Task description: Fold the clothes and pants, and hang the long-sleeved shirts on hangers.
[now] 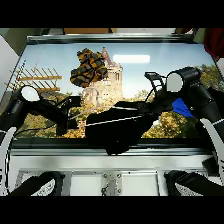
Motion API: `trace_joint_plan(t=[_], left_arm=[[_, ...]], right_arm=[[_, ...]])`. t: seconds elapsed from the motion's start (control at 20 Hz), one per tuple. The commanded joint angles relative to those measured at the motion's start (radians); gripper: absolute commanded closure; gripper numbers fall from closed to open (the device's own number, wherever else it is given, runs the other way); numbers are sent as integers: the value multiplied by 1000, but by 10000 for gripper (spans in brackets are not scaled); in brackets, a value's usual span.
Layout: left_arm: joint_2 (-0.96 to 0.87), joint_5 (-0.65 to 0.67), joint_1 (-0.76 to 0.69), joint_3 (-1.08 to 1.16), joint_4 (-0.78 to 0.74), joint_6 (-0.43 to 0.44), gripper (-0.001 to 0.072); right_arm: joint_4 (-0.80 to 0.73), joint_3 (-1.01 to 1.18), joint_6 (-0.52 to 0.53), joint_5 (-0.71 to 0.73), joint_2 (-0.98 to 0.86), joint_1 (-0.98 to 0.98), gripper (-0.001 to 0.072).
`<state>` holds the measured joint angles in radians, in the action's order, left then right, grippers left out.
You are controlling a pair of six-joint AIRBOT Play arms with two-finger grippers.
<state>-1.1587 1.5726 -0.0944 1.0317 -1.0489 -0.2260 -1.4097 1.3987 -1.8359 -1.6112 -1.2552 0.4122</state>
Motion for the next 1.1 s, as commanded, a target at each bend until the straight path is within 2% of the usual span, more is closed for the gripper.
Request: trace_joint_plan(t=[0.0,0.2,0.45,0.75,1.05], left_arm=[[-18,-12,-2,-6,22,2,690],[-18,-25,-2,-77,23,2,690],[19,-71,-2,-132,24,8,690],[44,-144,-27,-176,42,29,690],[-36,-320,-102,-176,232,98,690]], right_arm=[[0,8,15,-2,0,-3,689],[-6,31,34,-16,18,-4,689],[-108,33,25,-16,67,-4,690],[-44,74,26,-8,82,14,690],[-41,125,27,-7,85,59,690]])
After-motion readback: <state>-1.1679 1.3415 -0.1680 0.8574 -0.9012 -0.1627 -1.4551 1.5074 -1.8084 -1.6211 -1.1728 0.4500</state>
